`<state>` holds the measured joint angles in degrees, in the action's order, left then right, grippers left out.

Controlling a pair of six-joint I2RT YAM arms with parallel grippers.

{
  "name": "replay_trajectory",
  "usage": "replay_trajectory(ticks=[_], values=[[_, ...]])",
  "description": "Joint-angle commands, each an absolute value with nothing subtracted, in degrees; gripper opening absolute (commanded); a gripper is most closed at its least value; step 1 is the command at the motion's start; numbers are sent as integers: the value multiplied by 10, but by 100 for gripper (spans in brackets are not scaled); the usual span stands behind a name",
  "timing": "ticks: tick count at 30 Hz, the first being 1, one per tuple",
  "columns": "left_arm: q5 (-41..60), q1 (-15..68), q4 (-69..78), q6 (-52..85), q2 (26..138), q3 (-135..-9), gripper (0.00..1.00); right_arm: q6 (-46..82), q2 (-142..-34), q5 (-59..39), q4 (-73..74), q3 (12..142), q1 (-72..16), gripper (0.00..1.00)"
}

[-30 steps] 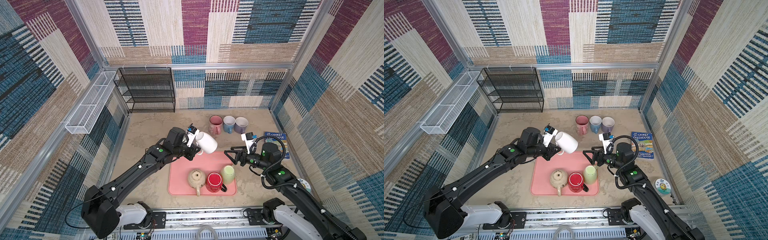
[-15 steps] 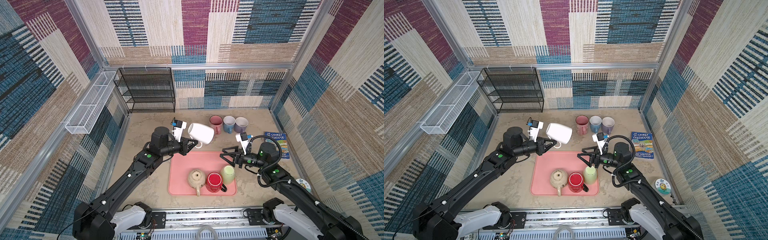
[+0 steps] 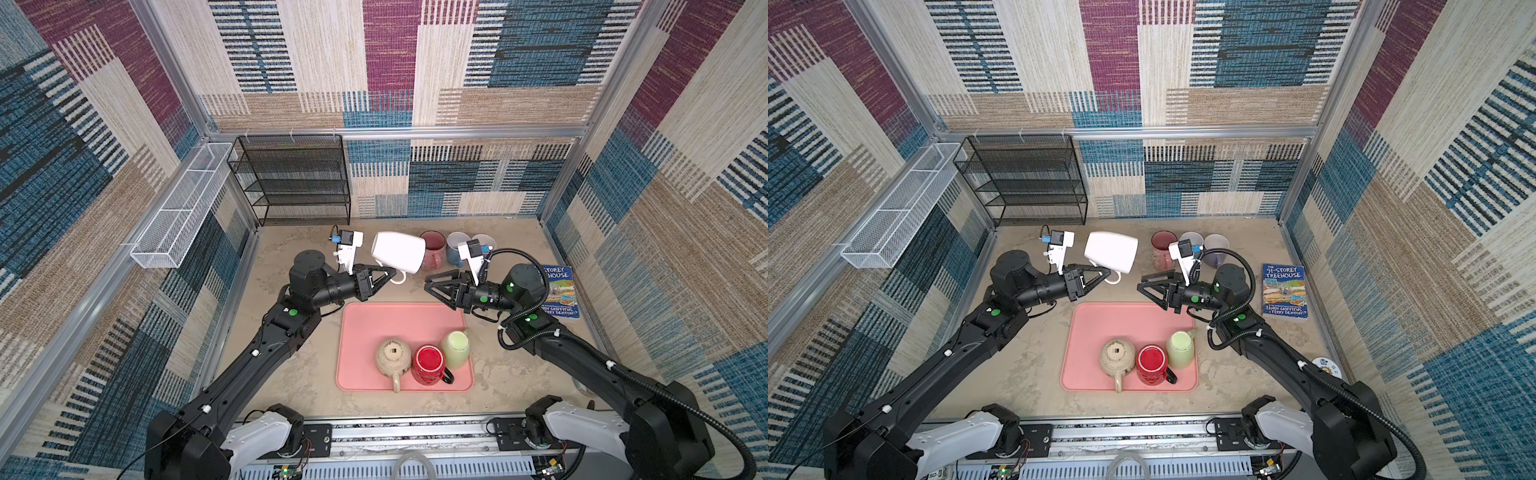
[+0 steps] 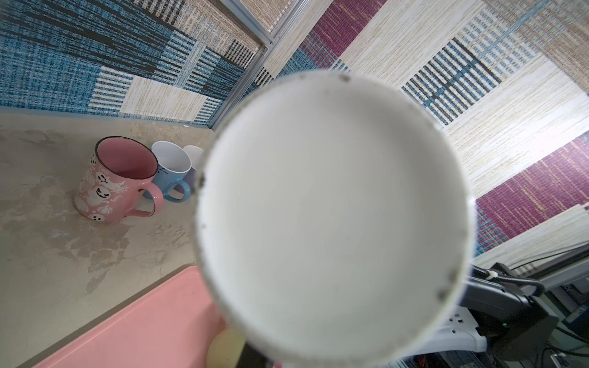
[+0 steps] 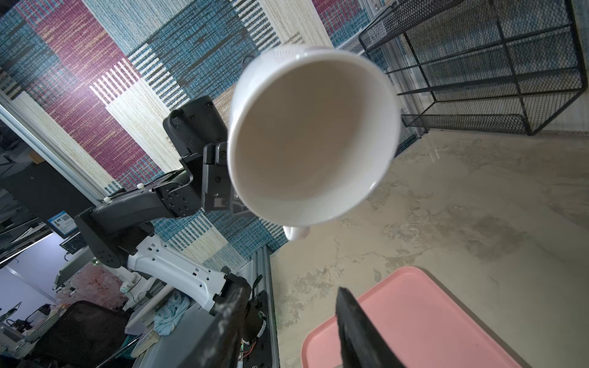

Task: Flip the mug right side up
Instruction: 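Close the right gripper on the white mug's rim while the left holds it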

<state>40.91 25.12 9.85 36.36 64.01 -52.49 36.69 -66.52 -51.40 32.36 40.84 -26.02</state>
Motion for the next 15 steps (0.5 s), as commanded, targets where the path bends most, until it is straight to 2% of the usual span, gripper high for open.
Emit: replay_trajectory(ticks=[1,4,10,15], values=[[431,246,175,393,635,-532,0,394,-683,-516,379,428,-267,39],[428,245,175,392,630,-534,0,397,-705,-516,384,445,-276,36],[437,243,185,399,633,-539,0,397,-730,-506,392,470,-297,42],[446,243,197,404,638,-539,0,407,-754,-505,415,488,-314,35]])
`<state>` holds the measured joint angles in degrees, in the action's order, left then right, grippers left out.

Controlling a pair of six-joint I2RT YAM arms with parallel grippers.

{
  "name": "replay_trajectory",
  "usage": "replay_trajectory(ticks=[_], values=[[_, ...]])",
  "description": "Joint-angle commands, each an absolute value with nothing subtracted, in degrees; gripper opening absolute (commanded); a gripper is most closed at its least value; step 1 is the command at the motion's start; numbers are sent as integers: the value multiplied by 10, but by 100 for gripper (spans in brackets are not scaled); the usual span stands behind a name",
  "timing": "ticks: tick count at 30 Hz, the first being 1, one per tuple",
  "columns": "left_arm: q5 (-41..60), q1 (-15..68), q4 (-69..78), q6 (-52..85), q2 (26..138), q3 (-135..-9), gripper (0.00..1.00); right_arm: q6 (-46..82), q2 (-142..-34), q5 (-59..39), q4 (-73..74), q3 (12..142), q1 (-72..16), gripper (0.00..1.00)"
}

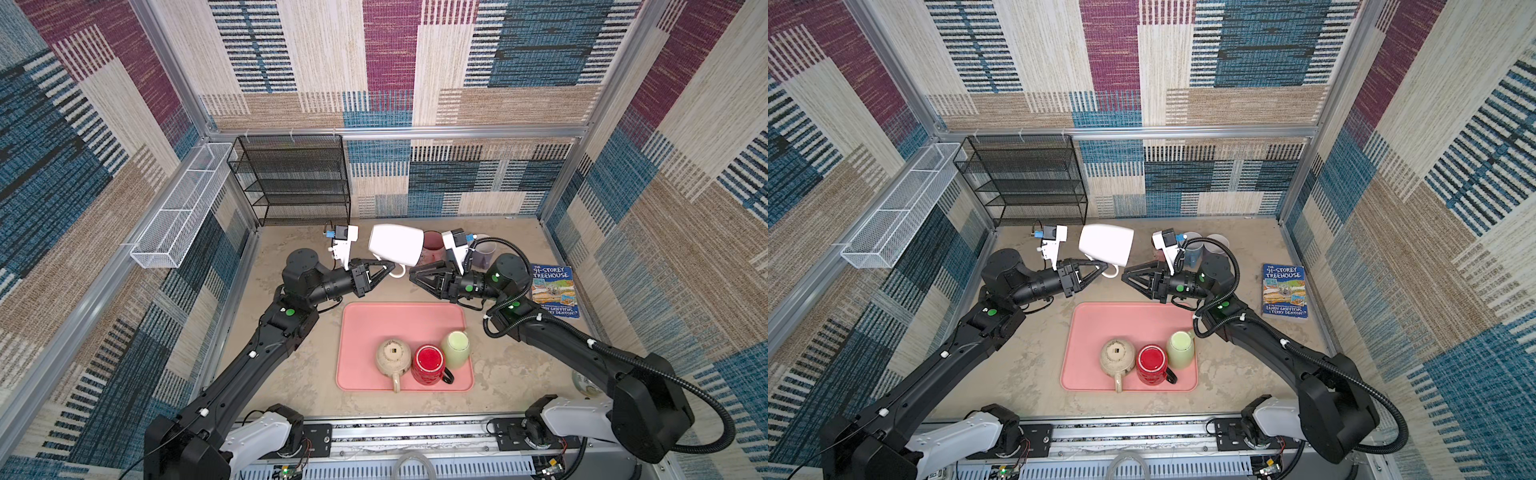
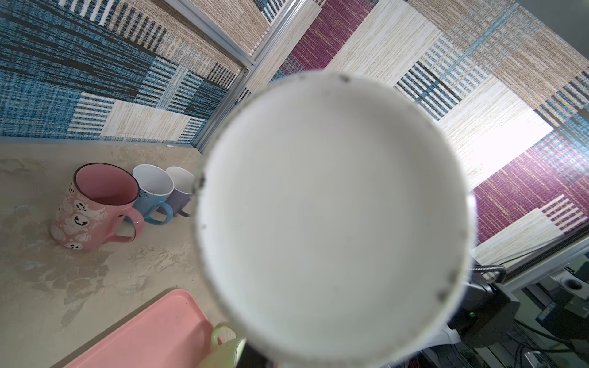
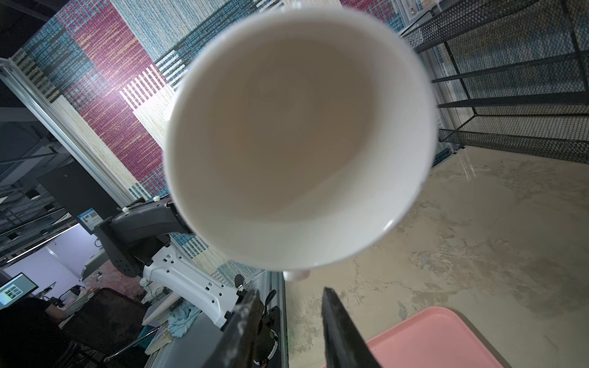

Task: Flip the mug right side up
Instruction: 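Close the right gripper on the white mug's rim while the left holds it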

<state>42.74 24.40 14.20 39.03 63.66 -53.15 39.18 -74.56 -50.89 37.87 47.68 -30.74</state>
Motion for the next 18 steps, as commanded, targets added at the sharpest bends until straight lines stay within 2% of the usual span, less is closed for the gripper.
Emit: replay_trajectory(ticks=[1,9,18], values=[[446,243,194,401,638,-539,0,407,-758,-504,416,493,-317,35],[451,242,205,410,634,-532,0,419,-788,-492,437,521,-329,36],[452,242,250,439,637,-515,0,441,-806,-479,479,531,-336,30]])
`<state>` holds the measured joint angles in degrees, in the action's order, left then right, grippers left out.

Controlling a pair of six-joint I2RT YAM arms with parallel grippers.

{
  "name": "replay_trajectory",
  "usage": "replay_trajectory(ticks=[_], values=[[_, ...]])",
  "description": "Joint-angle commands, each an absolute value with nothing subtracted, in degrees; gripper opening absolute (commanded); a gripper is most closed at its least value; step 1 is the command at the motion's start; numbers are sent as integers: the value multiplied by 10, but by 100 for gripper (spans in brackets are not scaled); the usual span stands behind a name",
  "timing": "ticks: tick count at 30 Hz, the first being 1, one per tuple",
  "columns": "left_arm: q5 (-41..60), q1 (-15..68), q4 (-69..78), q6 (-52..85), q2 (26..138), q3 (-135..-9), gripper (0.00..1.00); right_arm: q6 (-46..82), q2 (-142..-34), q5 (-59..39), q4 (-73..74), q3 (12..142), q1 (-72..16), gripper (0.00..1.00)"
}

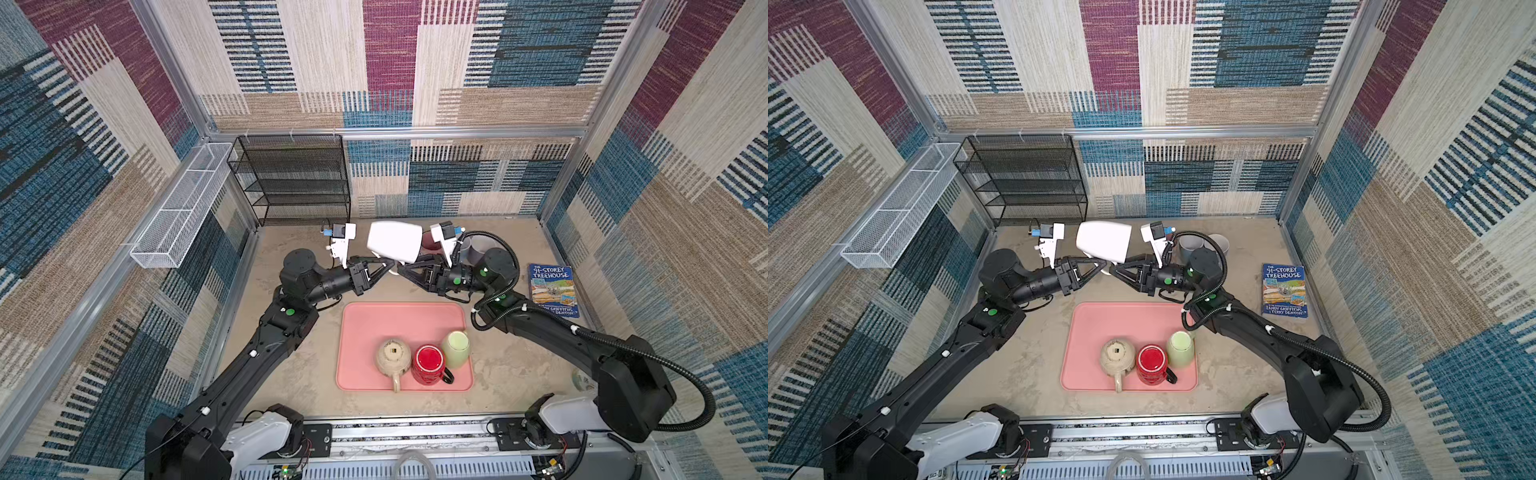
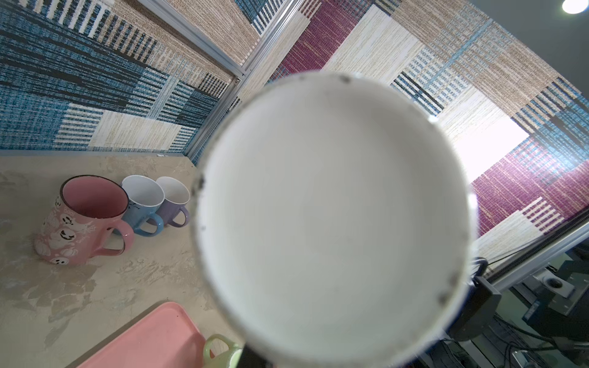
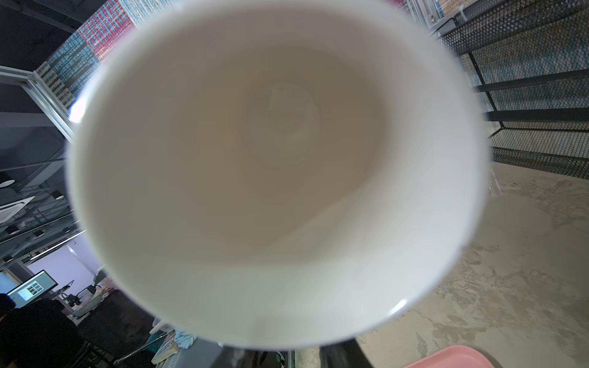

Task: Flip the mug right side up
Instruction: 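Close the right gripper on the white mug's rim while the left holds it, then carry the white mug toward the pink mug with right gripper while left withdraws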

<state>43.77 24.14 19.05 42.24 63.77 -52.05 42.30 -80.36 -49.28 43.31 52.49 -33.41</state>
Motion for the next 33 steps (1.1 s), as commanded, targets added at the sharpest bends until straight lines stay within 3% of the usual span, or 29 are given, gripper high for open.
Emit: replay_trajectory(ticks=[1,13,20,26,30,33], values=[[452,242,257,444,639,-512,0,443,-807,-477,485,531,-336,30],[447,242,307,469,643,-474,0,475,-838,-467,538,540,-341,26],[448,243,317,474,643,-464,0,482,-853,-458,539,550,-342,1],[443,241,294,459,634,-464,0,480,-855,-449,538,549,-343,0],[429,236,251,442,621,-464,25,468,-843,-431,528,536,-342,0],[426,227,251,445,612,-452,37,453,-834,-424,503,529,-341,0]])
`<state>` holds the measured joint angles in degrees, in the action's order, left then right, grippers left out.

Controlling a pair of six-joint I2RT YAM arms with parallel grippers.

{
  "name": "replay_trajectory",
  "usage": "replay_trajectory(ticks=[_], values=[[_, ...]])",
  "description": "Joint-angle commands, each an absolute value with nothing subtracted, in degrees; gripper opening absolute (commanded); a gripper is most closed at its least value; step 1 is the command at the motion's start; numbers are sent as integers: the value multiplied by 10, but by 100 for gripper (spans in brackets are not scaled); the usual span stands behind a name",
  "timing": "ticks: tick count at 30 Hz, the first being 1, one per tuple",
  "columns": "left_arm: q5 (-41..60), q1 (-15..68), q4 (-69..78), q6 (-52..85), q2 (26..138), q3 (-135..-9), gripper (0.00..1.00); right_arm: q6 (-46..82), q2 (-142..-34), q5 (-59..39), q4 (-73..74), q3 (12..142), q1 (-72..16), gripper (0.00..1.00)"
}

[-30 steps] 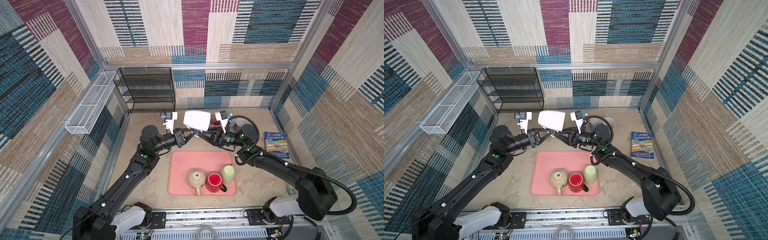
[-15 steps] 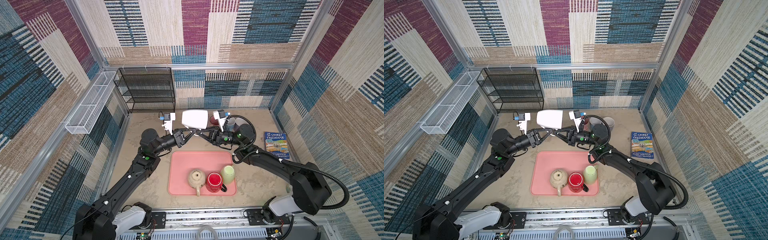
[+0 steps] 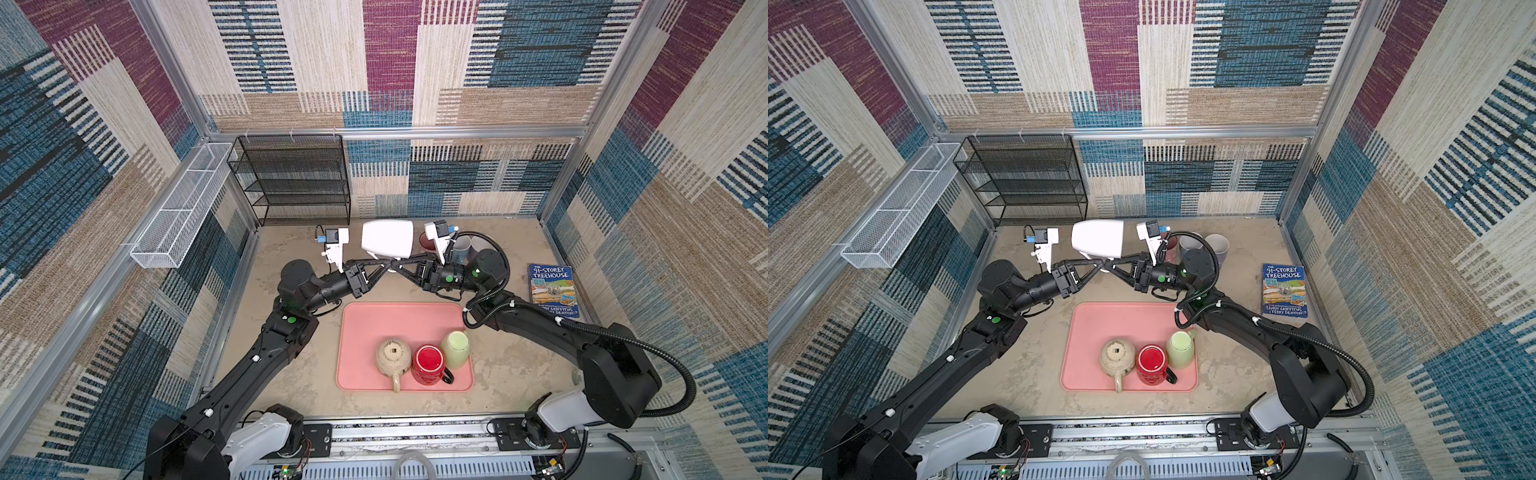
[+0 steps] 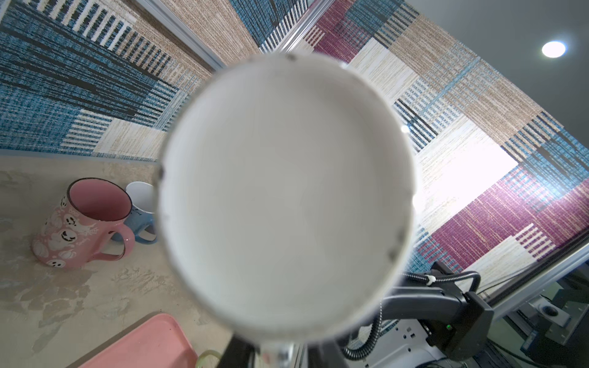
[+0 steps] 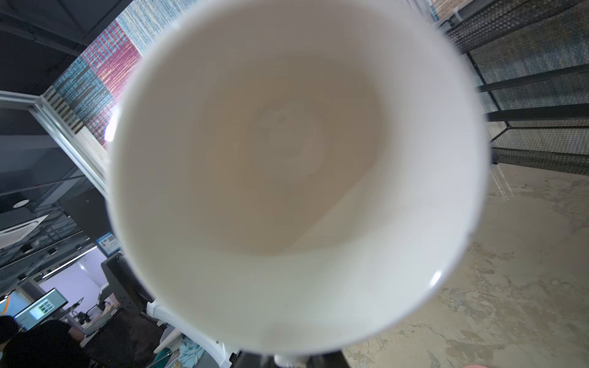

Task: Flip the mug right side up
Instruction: 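Carry the white mug toward the pink mug with right gripper while left withdraws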

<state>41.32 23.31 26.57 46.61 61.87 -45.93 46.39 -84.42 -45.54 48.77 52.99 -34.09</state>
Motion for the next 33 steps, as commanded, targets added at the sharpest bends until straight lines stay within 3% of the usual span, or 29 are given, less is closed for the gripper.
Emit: replay_trajectory(ticks=[1,4,8,10,19,25,33], values=[[423,225,249,446,609,-449,41,448,-832,-424,495,530,-341,0],[415,216,239,446,600,-440,51,435,-826,-426,472,533,-341,0],[410,206,210,441,584,-438,82,396,-818,-418,383,555,-341,0],[404,201,176,424,568,-440,87,361,-815,-409,310,580,-341,0],[282,188,-108,277,469,-502,93,225,-861,-286,-41,746,-341,0],[172,187,-297,194,452,-560,94,172,-897,-214,-166,814,-341,0],[91,187,-407,152,469,-567,94,121,-979,-134,-304,928,-342,0]])
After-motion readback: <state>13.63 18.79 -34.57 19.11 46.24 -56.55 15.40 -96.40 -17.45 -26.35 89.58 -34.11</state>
